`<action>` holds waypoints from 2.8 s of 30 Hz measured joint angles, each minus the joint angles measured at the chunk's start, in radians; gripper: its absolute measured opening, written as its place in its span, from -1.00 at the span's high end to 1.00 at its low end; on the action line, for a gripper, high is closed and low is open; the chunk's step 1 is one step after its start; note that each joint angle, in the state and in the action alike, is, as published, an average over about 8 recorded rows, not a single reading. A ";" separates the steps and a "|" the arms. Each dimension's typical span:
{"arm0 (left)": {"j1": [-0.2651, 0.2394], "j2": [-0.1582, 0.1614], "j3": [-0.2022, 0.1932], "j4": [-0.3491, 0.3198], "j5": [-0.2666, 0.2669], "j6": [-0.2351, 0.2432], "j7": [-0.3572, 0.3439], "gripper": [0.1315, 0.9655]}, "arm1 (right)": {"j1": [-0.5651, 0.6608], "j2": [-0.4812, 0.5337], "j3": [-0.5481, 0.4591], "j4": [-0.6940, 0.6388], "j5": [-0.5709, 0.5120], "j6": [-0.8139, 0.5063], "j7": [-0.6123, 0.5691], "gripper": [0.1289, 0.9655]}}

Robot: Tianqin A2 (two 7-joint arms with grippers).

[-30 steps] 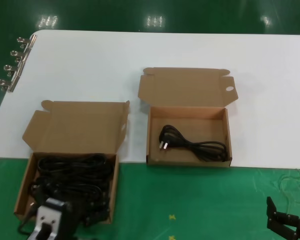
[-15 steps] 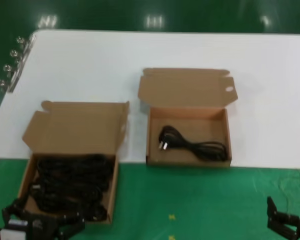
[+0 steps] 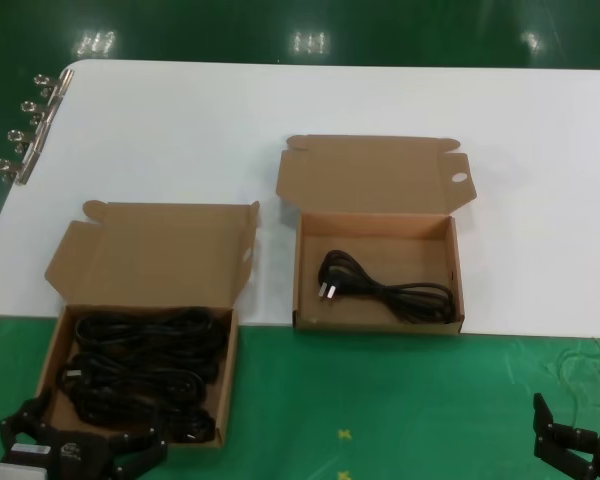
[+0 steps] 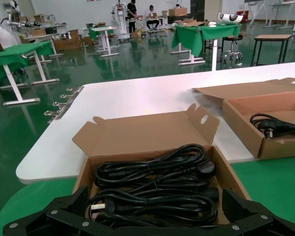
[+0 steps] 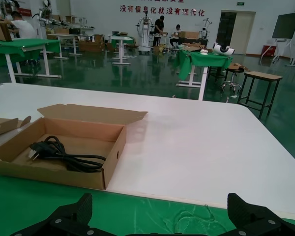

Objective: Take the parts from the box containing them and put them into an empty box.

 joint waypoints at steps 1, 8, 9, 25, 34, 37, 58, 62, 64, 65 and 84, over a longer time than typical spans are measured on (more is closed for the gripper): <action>0.001 0.000 0.000 -0.001 0.000 -0.001 -0.001 -1.00 | 0.000 0.000 0.000 0.000 0.000 0.000 0.000 -1.00; 0.009 -0.002 -0.003 -0.009 -0.002 -0.005 -0.005 -1.00 | 0.000 0.000 0.000 0.000 0.000 0.000 0.000 -1.00; 0.010 -0.002 -0.003 -0.010 -0.003 -0.006 -0.006 -1.00 | 0.000 0.000 0.000 0.000 0.000 0.000 0.000 -1.00; 0.029 -0.005 -0.009 -0.027 -0.007 -0.017 -0.016 -1.00 | 0.000 0.000 0.000 0.000 0.000 0.000 0.000 -1.00; 0.039 -0.007 -0.012 -0.037 -0.010 -0.023 -0.021 -1.00 | 0.000 0.000 0.000 0.000 0.000 0.000 0.000 -1.00; 0.043 -0.008 -0.013 -0.041 -0.011 -0.025 -0.023 -1.00 | 0.000 0.000 0.000 0.000 0.000 0.000 0.000 -1.00; 0.066 -0.012 -0.020 -0.062 -0.016 -0.039 -0.035 -1.00 | 0.000 0.000 0.000 0.000 0.000 0.000 0.000 -1.00; 0.066 -0.012 -0.020 -0.063 -0.017 -0.039 -0.036 -1.00 | 0.000 0.000 0.000 0.000 0.000 0.000 0.000 -1.00; 0.066 -0.012 -0.020 -0.063 -0.017 -0.039 -0.036 -1.00 | 0.000 0.000 0.000 0.000 0.000 0.000 0.000 -1.00; 0.066 -0.012 -0.020 -0.063 -0.017 -0.039 -0.036 -1.00 | 0.000 0.000 0.000 0.000 0.000 0.000 0.000 -1.00; 0.066 -0.012 -0.020 -0.063 -0.017 -0.039 -0.036 -1.00 | 0.000 0.000 0.000 0.000 0.000 0.000 0.000 -1.00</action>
